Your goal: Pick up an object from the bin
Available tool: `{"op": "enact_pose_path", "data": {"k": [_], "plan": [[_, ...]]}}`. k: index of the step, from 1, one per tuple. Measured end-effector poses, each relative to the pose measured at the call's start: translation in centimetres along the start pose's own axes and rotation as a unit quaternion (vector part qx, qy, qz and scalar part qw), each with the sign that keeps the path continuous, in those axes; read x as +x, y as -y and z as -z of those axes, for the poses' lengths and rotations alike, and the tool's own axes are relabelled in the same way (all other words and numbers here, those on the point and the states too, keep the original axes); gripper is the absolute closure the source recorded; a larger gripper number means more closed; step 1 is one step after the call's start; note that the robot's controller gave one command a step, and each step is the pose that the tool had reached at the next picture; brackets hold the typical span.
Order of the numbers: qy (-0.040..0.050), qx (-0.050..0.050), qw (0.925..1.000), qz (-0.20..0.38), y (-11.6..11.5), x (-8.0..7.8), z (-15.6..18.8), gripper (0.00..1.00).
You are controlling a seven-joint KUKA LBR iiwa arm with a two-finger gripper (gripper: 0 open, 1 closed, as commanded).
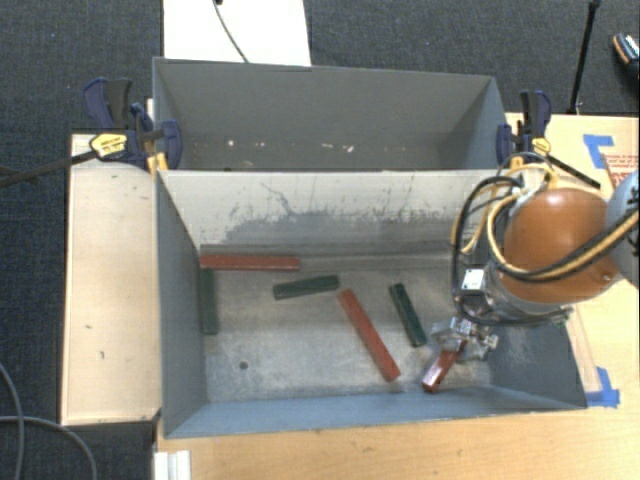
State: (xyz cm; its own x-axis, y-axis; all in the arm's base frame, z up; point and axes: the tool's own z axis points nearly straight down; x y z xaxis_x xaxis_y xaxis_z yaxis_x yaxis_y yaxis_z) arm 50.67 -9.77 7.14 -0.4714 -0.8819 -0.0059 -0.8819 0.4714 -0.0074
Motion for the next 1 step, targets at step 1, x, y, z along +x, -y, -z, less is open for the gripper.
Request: {"op": "enact_pose_path", "data": {"k": [1], "plan": [[-0.001, 0.002, 0.9999, -0.014, 3.75, 0.39, 14.29, 1.0]]}}
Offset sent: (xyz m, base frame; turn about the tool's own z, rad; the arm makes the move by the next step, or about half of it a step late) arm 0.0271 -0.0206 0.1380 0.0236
